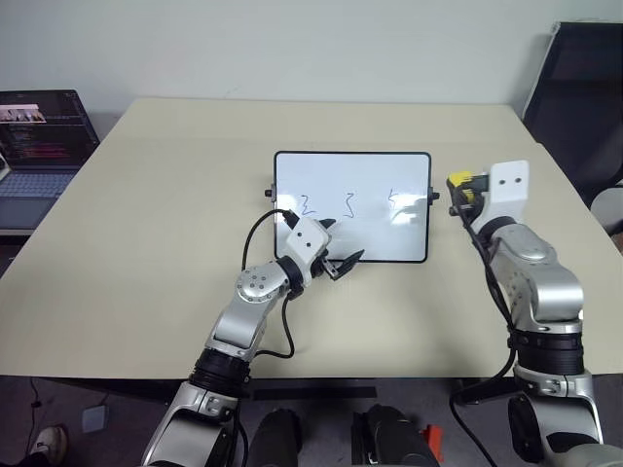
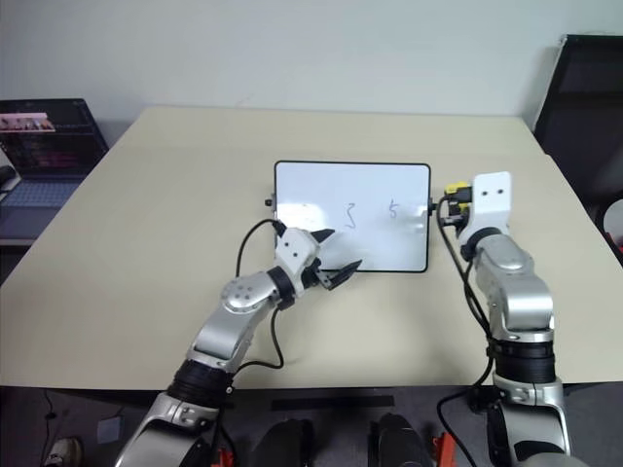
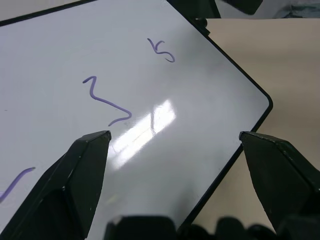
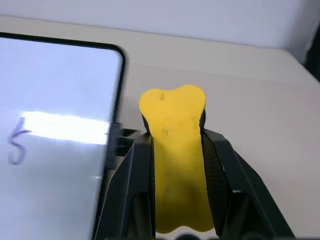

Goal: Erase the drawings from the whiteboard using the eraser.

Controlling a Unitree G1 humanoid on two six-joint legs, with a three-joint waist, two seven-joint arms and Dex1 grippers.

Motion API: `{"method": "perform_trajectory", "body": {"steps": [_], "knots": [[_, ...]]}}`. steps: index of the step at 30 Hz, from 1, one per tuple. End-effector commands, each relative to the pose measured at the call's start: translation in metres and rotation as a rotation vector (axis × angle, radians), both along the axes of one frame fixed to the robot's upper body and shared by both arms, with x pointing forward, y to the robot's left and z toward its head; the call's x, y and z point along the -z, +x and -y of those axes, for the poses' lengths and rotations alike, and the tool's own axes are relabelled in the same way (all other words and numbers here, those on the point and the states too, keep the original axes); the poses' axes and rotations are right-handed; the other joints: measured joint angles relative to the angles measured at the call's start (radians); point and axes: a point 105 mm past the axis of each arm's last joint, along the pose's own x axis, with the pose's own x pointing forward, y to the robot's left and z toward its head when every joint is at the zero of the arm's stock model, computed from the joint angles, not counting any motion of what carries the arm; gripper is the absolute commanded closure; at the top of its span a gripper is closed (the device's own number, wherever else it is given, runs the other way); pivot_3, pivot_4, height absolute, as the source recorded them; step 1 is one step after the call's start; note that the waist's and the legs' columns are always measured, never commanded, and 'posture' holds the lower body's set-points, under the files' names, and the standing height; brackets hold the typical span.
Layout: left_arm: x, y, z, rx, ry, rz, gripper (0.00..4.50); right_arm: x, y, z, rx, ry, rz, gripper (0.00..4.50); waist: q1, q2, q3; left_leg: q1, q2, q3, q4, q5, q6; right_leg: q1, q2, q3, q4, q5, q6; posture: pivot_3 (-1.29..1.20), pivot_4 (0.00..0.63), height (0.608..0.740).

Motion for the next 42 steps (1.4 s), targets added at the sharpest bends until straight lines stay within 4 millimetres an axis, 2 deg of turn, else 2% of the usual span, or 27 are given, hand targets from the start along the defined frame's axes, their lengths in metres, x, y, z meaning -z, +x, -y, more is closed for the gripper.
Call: {"method": "perform_trajectory", "body": {"steps": [1, 7, 12, 19, 26, 29, 33, 42], "knots": [[-0.018, 0.002, 0.002, 0.001, -0.011, 0.078, 0.0, -0.016, 0.007, -0.016, -0.054, -0.045, 0.076, 3.55, 0.0, 0.0, 0.0, 0.0, 0.0, 0.0, 0.0, 0.0, 0.0, 0.0, 0.0, 0.0, 0.0, 0.0, 0.0, 0.0, 0.15, 0.74], [-0.023, 0.007, 0.002, -0.004, -0.013, 0.089, 0.0, -0.021, 0.022, -0.045, -0.142, -0.067, 0.108, 3.55, 0.0, 0.0, 0.0, 0.0, 0.0, 0.0, 0.0, 0.0, 0.0, 0.0, 0.001, 0.0, 0.0, 0.0, 0.0, 0.0, 0.15, 0.74], [-0.027, 0.011, 0.001, -0.006, -0.012, 0.098, 0.0, -0.03, 0.033, -0.062, -0.179, -0.071, 0.129, 3.55, 0.0, 0.0, 0.0, 0.0, 0.0, 0.0, 0.0, 0.0, 0.0, 0.0, 0.001, -0.001, 0.0, 0.0, 0.0, 0.0, 0.15, 0.74], [-0.032, 0.014, 0.0, -0.005, -0.013, 0.108, 0.0, -0.033, 0.043, -0.064, -0.176, -0.099, 0.118, 3.55, 0.002, 0.0, 0.0, 0.0, 0.0, 0.0, -0.001, 0.0, 0.0, 0.0, 0.0, -0.001, 0.0, 0.0, 0.0, 0.0, 0.15, 0.74], [-0.036, 0.015, -0.001, -0.013, -0.019, 0.117, 0.0, -0.002, 0.037, -0.06, -0.149, -0.174, -0.003, 3.55, 0.001, 0.0, 0.0, 0.0, 0.001, -0.001, -0.001, 0.0, 0.0, 0.0, 0.0, -0.001, 0.0, 0.0, 0.0, 0.0, 0.15, 0.74], [-0.038, 0.016, -0.002, -0.017, -0.022, 0.12, 0.0, 0.015, 0.029, -0.057, -0.144, -0.186, -0.058, 3.55, 0.002, 0.0, 0.0, 0.0, 0.0, -0.001, 0.0, 0.0, 0.0, 0.0, 0.0, -0.001, 0.0, 0.0, 0.0, 0.0, 0.15, 0.74], [-0.038, 0.017, -0.004, -0.024, -0.025, 0.121, 0.0, 0.029, 0.016, -0.054, -0.142, -0.191, -0.09, 3.55, 0.003, 0.0, -0.001, 0.001, 0.0, -0.001, 0.0, 0.0, 0.0, 0.001, 0.0, -0.002, 0.001, 0.0, 0.0, 0.0, 0.15, 0.74], [-0.037, 0.02, -0.008, -0.043, -0.027, 0.116, 0.0, 0.071, -0.012, -0.035, -0.132, -0.262, -0.176, 3.55, 0.008, -0.001, -0.002, 0.002, 0.0, -0.001, 0.001, 0.0, 0.0, 0.002, 0.0, -0.001, 0.001, 0.0, 0.001, 0.0, 0.15, 0.74]]}}
